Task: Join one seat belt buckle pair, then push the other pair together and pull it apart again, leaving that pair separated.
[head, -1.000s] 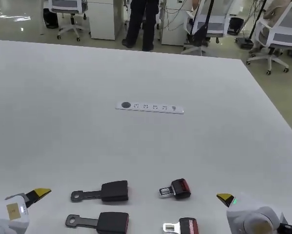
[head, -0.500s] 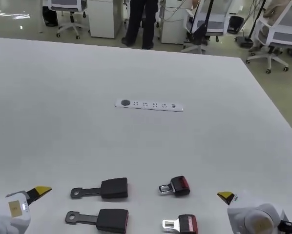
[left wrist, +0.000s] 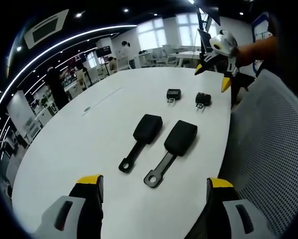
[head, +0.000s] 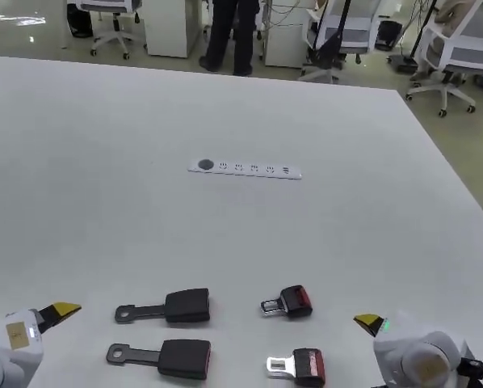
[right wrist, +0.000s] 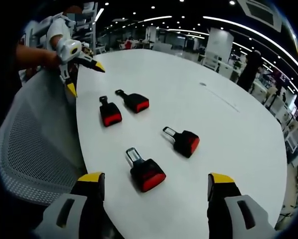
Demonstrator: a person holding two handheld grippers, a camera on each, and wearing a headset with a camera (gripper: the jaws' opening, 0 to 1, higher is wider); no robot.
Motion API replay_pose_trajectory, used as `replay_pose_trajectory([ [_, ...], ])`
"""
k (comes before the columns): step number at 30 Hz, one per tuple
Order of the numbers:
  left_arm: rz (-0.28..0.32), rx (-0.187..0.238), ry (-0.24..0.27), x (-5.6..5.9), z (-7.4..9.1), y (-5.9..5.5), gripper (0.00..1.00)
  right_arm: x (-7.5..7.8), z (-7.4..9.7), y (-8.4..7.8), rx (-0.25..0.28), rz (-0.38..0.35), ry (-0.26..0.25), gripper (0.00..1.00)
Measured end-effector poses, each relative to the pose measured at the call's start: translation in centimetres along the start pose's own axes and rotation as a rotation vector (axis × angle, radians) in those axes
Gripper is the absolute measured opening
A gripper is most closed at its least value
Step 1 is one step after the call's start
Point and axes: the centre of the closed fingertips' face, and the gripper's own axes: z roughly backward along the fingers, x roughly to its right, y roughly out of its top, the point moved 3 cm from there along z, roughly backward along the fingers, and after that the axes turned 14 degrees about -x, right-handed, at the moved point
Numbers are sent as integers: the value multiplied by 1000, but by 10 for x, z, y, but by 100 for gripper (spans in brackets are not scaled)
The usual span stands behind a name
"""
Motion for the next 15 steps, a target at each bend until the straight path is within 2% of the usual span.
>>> replay_pose_trajectory([
  [7,-21,-22,-21,3,-3,-1,81,1,-6,1,1,26,19,80],
  [10,-38,-37,-4,-2,-4,-2,80,1,-7,3,10,41,23,78],
  [15,-61,-55,-17,-2,-5,5,77,-2,-9,6,11,77,49,70],
])
